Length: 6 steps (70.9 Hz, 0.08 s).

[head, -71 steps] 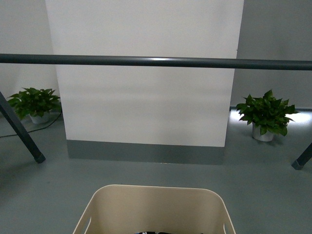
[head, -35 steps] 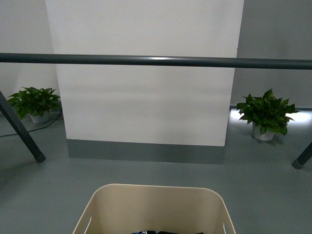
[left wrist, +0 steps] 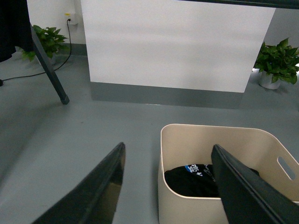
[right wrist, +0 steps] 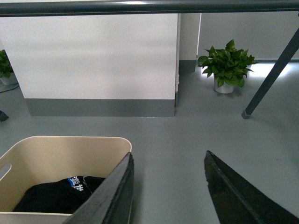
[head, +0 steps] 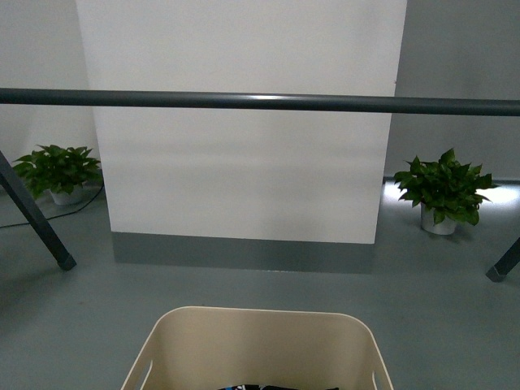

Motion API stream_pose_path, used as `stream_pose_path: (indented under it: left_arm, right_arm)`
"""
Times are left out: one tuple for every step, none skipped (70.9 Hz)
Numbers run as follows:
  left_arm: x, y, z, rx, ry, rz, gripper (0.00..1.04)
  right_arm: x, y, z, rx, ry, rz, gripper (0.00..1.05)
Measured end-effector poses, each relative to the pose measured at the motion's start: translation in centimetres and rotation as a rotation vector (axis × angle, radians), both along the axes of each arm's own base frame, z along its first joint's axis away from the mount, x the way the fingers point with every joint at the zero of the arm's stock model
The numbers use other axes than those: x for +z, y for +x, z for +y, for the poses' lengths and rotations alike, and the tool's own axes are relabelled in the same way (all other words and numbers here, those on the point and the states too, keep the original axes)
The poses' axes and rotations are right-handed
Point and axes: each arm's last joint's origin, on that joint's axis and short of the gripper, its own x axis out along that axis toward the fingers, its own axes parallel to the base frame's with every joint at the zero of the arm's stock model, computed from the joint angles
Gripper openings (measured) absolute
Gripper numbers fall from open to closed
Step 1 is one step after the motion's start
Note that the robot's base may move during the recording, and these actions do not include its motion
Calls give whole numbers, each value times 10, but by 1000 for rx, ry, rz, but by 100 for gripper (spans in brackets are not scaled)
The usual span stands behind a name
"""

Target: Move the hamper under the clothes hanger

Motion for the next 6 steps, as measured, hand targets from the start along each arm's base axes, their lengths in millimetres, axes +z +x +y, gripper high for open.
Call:
stream_pose_path:
  left_arm:
    - [0, 0, 0, 0, 0, 0, 67]
    - [0, 0, 0, 0, 0, 0, 68]
    - [0, 0, 0, 0, 0, 0, 72]
    - [0, 0, 0, 0, 0, 0, 74]
    - [0, 0, 0, 0, 0, 0, 76]
    - [0, 0, 0, 0, 0, 0, 79]
  right_arm:
    - [0, 0, 0, 0, 0, 0, 65]
    - [0, 0, 0, 0, 0, 0, 66]
    - [0, 0, 0, 0, 0, 0, 70]
    - [0, 0, 0, 0, 0, 0, 72]
    - [0, 0, 0, 0, 0, 0, 73]
    - [0, 0, 0, 0, 0, 0, 77]
